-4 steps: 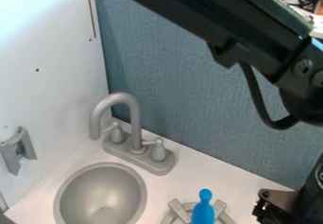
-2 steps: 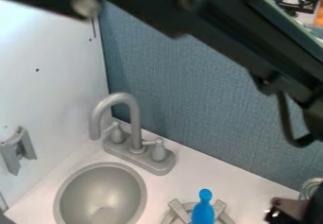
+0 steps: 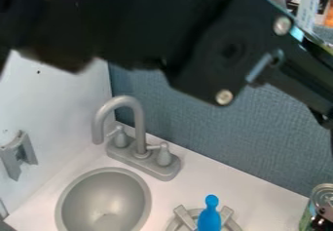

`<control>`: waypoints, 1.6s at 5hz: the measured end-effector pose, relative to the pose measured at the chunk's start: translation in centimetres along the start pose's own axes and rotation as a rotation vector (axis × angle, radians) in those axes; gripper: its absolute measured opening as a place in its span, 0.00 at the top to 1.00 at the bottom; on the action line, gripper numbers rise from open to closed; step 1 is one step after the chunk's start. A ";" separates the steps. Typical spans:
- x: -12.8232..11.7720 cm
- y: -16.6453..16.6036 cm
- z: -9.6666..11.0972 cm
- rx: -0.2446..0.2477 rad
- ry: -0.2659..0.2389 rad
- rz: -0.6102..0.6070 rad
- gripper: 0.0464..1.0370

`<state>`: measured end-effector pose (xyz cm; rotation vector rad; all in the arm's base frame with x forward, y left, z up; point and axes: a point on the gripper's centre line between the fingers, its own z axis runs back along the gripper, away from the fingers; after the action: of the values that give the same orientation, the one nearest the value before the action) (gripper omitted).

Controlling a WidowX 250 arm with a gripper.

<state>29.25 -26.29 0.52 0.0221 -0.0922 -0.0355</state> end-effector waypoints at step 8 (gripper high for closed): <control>9.0 -3.9 -5.1 -0.144 -0.228 -0.012 0.04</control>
<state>38.55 -30.42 -3.84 -0.1254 -0.3172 -0.0569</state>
